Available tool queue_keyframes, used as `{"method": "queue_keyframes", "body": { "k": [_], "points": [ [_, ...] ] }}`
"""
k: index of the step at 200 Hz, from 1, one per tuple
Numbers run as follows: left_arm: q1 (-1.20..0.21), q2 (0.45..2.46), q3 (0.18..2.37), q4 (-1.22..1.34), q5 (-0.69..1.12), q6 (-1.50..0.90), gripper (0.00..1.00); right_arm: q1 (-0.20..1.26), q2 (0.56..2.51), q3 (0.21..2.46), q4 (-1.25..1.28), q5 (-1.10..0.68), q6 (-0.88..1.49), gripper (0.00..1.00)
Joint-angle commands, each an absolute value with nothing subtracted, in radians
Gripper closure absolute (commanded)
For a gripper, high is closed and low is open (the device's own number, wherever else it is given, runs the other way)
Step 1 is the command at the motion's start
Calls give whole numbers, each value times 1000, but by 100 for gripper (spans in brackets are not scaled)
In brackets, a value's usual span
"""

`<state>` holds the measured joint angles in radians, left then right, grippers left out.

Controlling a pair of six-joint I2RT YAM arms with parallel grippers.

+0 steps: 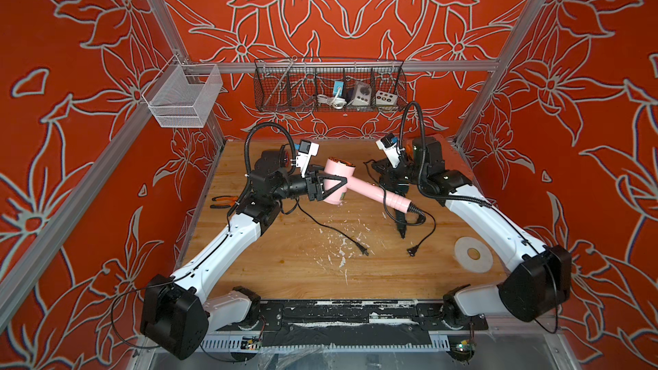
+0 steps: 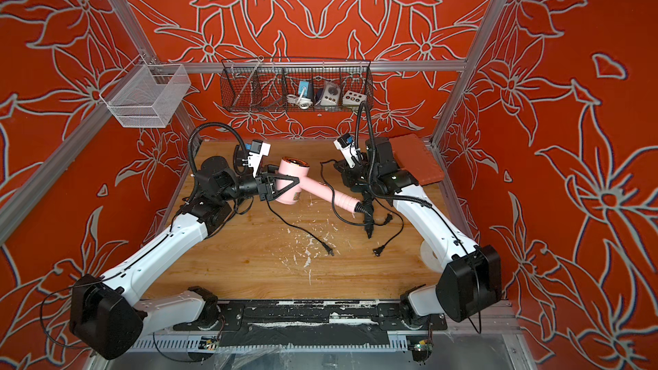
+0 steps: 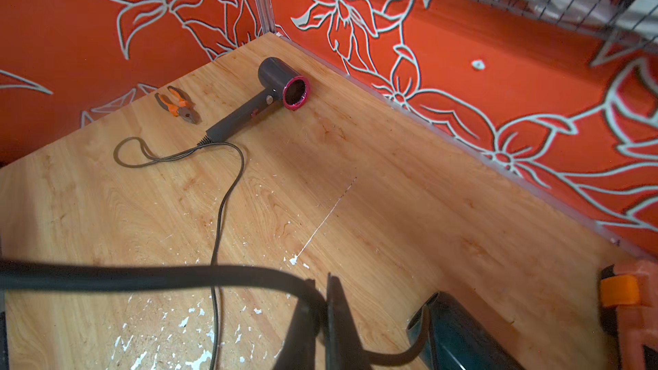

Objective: Wrap the cord around the hair dryer
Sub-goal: Wrap the power cord around the hair dryer.

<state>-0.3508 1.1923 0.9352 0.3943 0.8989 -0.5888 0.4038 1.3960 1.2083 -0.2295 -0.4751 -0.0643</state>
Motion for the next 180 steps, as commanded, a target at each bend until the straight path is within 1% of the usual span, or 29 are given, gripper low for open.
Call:
{"method": "queue_keyframes", "body": {
  "k": [1, 49, 90, 119, 146, 180],
  "points": [
    [-334, 1171, 941, 556, 814, -697, 100, 397, 1361, 1155, -117, -501, 43, 100],
    [-276, 1148, 894, 634, 649, -813, 100, 399, 1305, 999, 36, -533, 193, 100],
    [-224, 1156, 876, 682, 558, -876, 100, 417, 1261, 901, 79, -533, 231, 100],
    [-187, 1173, 887, 715, 524, -921, 100, 458, 1234, 871, 49, -528, 206, 100],
    [-178, 1193, 906, 720, 500, -928, 100, 549, 1229, 890, -27, -480, 131, 100],
    [-165, 1187, 902, 665, 436, -891, 100, 661, 1229, 937, -141, -406, 18, 100]
  ]
}}
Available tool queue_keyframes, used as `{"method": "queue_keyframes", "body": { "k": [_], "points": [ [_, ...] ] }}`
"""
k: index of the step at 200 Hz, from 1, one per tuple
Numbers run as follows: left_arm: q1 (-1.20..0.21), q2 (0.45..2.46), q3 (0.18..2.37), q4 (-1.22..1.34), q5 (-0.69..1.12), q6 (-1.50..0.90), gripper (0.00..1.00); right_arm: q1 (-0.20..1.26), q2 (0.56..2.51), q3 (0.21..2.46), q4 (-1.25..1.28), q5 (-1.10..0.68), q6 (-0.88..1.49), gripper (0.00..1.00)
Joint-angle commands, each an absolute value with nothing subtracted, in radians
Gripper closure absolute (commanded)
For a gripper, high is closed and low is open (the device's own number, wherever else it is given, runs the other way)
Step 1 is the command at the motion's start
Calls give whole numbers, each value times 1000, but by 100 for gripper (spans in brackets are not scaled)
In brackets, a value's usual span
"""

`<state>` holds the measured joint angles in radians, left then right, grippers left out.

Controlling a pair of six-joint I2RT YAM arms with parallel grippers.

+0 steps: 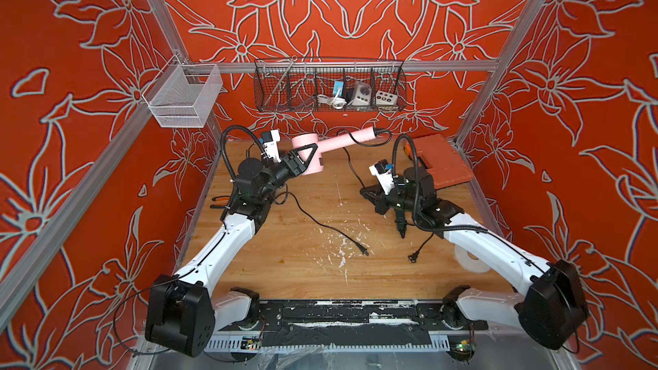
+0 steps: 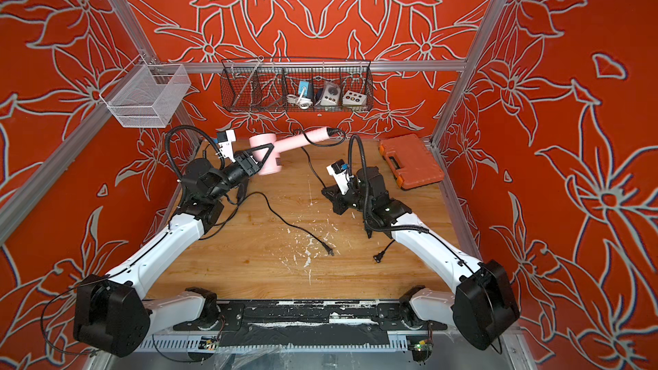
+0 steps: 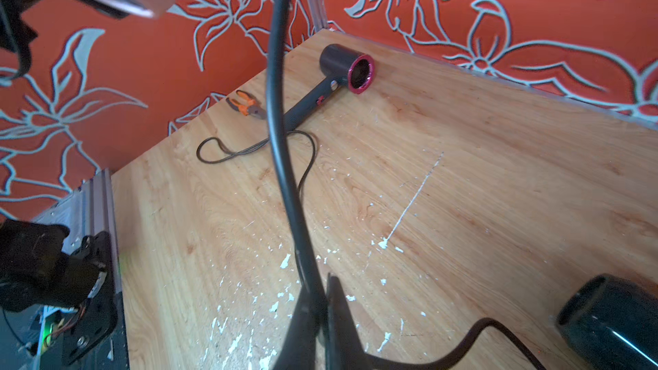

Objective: Wrap the cord around the hair dryer
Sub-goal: Wrap the power cord around the hair dryer.

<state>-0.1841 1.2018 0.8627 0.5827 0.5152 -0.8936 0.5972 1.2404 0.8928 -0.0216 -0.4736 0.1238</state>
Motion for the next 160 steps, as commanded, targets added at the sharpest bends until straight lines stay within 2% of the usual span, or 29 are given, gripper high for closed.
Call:
{"method": "queue_keyframes", "body": {
  "k": [1, 80, 160],
  "points": [
    [-164, 1188, 903, 665, 436, -890, 100, 664, 1229, 938, -145, -402, 15, 100],
    [-120, 1188, 939, 465, 382, -724, 100, 868, 1226, 1077, -438, -228, -177, 100],
    [-210, 1181, 1103, -105, 284, -260, 100, 885, 1231, 1349, -738, -85, -368, 100]
  ]
}}
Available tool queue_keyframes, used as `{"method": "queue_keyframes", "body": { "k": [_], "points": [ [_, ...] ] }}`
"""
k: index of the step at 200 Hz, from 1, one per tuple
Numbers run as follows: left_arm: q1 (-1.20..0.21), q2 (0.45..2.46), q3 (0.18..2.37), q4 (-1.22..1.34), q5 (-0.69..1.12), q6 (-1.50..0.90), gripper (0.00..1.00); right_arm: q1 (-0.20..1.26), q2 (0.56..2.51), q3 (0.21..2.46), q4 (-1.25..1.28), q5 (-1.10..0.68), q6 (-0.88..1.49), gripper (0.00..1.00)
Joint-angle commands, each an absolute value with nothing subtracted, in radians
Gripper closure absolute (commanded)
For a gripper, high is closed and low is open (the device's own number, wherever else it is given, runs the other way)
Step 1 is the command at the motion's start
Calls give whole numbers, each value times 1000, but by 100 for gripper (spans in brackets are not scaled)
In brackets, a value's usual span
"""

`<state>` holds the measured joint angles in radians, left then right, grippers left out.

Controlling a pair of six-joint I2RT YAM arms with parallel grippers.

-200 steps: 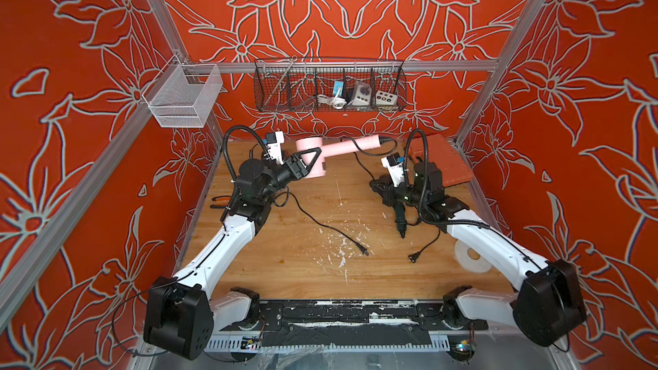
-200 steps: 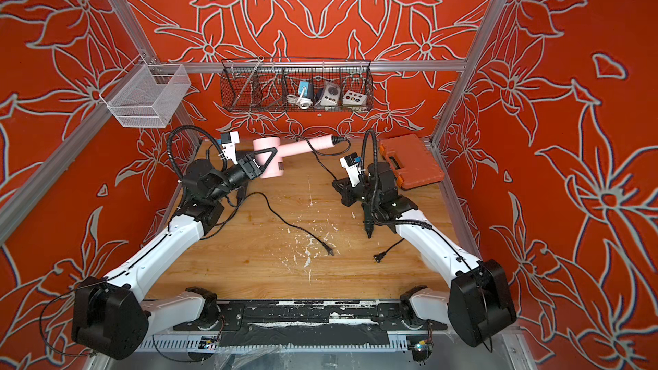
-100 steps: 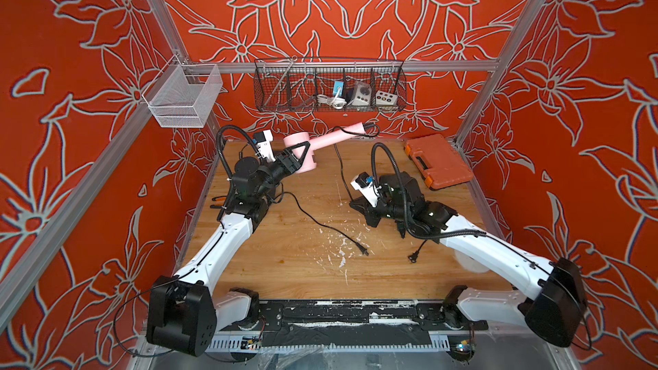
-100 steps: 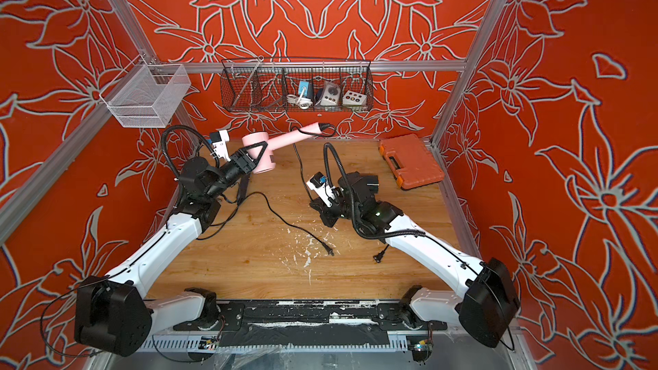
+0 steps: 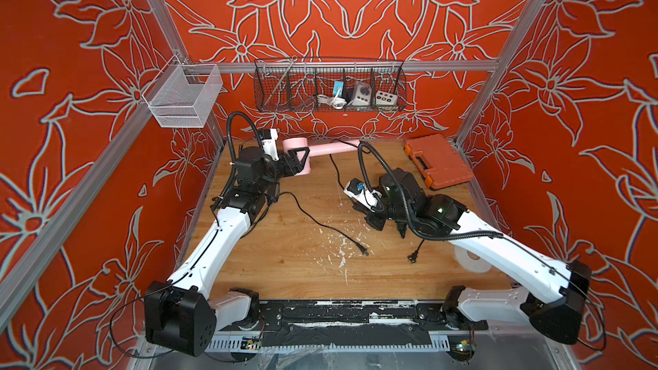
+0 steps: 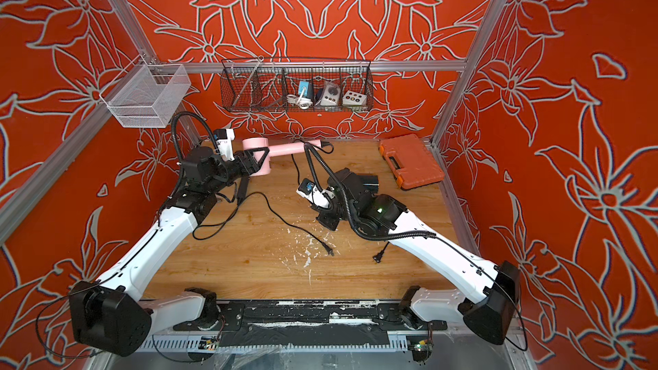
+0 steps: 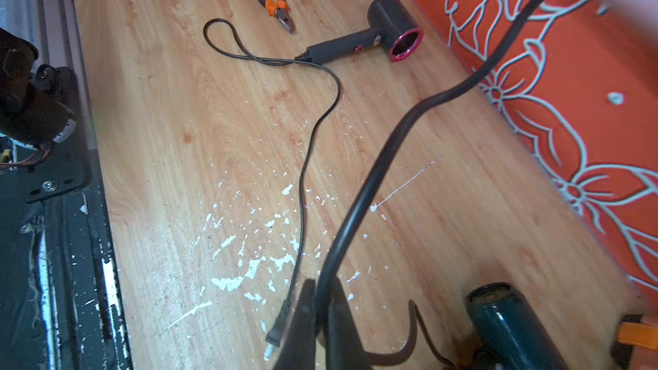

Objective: Wrap the cord around the hair dryer
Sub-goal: Wrap the power cord around the hair dryer.

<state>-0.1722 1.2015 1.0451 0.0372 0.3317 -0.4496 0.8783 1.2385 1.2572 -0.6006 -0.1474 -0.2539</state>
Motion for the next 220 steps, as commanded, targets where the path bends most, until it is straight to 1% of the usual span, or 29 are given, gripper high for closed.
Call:
{"method": "queue_keyframes", "body": {
  "k": [1, 28, 61, 98, 110, 140, 152, 167, 189, 220],
  "points": [
    [-211, 1182, 1104, -109, 283, -257, 100, 886, 1232, 1352, -742, -83, -371, 100],
    [-265, 1178, 1140, -229, 267, -164, 100, 885, 1274, 1450, -817, 7, -458, 100],
    [-279, 1141, 1147, -319, 294, -112, 100, 875, 1323, 1521, -843, 121, -540, 100],
    [-300, 1117, 1149, -411, 377, -55, 100, 840, 1386, 1591, -827, 143, -602, 100],
    [-310, 1120, 1151, -437, 430, -32, 100, 826, 1414, 1620, -823, 125, -615, 100],
    [-362, 1138, 1169, -472, 624, 5, 100, 779, 1486, 1694, -789, -18, -597, 100],
    [-371, 1131, 1158, -436, 698, -15, 100, 744, 1521, 1717, -779, -115, -570, 100],
    [-371, 1111, 1135, -356, 781, -64, 100, 687, 1555, 1722, -760, -281, -517, 100],
    [-368, 1089, 1118, -249, 840, -146, 100, 619, 1578, 1667, -691, -490, -431, 100],
    [-342, 1082, 1091, -76, 886, -293, 100, 575, 1575, 1546, -578, -648, -335, 100]
  ]
}}
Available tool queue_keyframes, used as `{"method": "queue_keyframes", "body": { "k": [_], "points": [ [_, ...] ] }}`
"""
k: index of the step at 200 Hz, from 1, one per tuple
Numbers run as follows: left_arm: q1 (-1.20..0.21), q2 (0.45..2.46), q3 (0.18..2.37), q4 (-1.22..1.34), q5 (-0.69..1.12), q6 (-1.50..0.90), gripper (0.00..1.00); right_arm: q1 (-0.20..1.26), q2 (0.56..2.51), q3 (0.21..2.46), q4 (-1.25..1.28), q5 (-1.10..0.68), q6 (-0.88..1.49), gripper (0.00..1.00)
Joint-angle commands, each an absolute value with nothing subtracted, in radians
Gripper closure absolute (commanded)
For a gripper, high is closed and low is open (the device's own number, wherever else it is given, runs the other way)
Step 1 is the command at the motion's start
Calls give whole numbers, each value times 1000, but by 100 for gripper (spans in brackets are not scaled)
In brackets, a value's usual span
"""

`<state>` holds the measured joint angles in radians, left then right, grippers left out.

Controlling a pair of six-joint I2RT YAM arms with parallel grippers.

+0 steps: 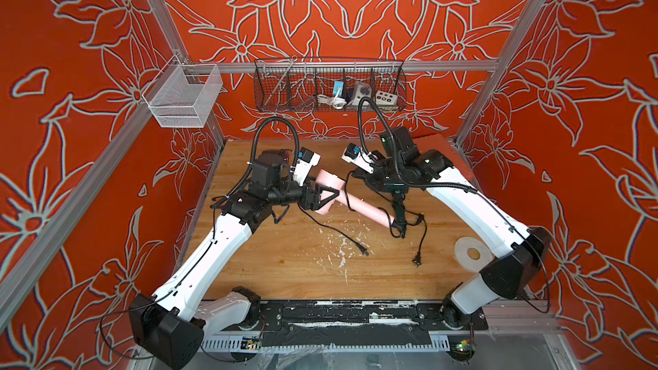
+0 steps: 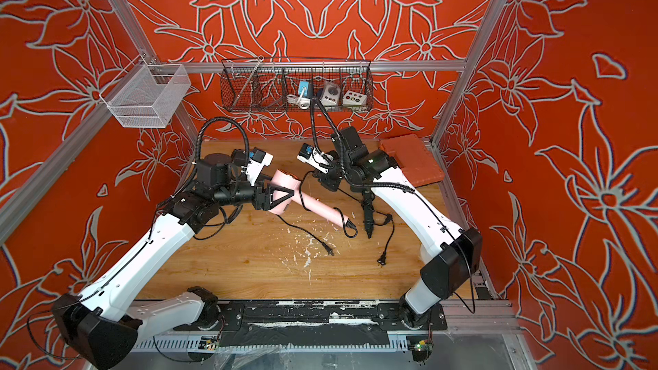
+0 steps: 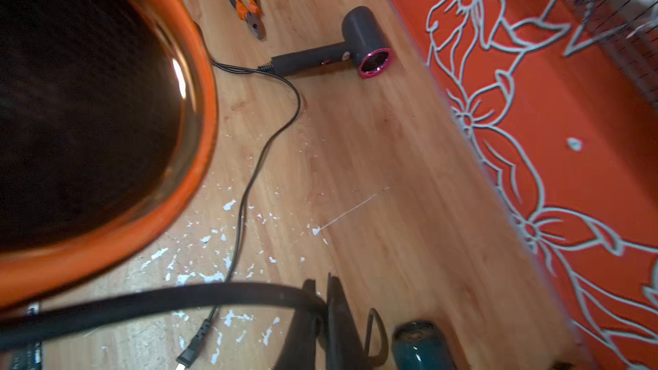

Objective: Wrap the cord around the hair dryer
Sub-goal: Wrap the power cord around the hair dryer.

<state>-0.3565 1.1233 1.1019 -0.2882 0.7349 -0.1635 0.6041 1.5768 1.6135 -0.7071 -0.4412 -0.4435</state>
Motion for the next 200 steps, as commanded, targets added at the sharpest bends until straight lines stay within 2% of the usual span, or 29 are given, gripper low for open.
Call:
{"method": "queue_keyframes", "body": {
  "k": [1, 45, 69, 87, 200],
  "points": [
    [-340, 1083, 1089, -68, 887, -299, 100, 575, 1574, 1543, -574, -652, -332, 100],
    [-273, 1080, 1046, 180, 899, -522, 100, 538, 1530, 1402, -426, -756, -222, 100],
    [-257, 1079, 1066, 227, 889, -569, 100, 526, 1520, 1372, -383, -787, -188, 75],
    [-249, 1076, 1082, 241, 870, -587, 100, 514, 1520, 1351, -345, -814, -163, 66],
    [-158, 1086, 1132, 340, 830, -717, 100, 480, 1505, 1128, -76, -910, -2, 67]
  ]
}}
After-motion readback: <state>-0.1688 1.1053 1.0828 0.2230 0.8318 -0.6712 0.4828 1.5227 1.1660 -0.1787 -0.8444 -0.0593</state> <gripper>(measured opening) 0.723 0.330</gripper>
